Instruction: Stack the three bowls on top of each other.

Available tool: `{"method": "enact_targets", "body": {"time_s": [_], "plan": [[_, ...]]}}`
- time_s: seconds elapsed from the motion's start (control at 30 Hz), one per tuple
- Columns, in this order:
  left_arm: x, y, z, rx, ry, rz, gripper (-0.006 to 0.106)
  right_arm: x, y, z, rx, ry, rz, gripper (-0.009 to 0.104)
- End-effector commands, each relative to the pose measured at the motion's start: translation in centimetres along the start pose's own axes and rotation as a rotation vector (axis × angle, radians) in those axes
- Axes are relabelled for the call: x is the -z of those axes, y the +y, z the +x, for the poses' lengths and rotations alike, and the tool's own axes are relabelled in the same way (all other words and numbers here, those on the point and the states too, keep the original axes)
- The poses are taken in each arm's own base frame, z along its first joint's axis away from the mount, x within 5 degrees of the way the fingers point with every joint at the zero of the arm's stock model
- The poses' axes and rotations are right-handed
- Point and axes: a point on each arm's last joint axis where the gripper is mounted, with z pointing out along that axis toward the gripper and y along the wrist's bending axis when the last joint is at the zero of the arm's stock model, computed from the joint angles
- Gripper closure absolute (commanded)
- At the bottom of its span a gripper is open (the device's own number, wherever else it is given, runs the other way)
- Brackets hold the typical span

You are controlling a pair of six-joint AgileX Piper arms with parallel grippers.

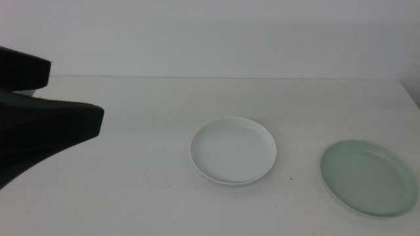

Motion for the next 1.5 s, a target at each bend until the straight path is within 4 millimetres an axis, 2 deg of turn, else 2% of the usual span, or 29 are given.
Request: {"method": "enact_targets", "body": {"time_s": [0.0,0.17,0.33,0.57,0.77,1.03,1.37,1.47], "plan": [[0.1,0.0,0.0,0.003,-0.008,-0.002,0.007,-0.3,-0.5,-0.7,-0.012,0.013,0.053,0.002],[0.1,0.0,0.0,0.003,-0.008,-0.002,0.007,-3.0,-1.7,-3.0,-0.026,0.201,0.199,0.002],[0.1,0.0,0.0,0.003,-0.008,-0.002,0.007,-7.2,-3.0,-5.2,-0.059,0.315,0.232,0.002],[0.1,0.0,0.0,0.003,-0.008,-0.002,0.007,-13.5,-5.1,-7.0,-0.140,0.398,0.147,0.002],[0.1,0.0,0.0,0.002,-0.007,-0.004,0.007,-19.3,-6.5,-5.8,-0.154,0.539,0.149,0.002],[0.1,0.0,0.0,0.002,-0.007,-0.004,0.007,-24.5,-7.5,-3.6,-0.163,0.642,0.151,0.003],[0.1,0.0,0.0,0.002,-0.007,-0.004,0.007,-28.0,-8.1,-2.3,-0.167,0.656,0.156,0.020],[0.1,0.0,0.0,0.002,-0.007,-0.004,0.007,-28.2,-8.2,-2.1,-0.164,0.657,0.158,0.037]]}}
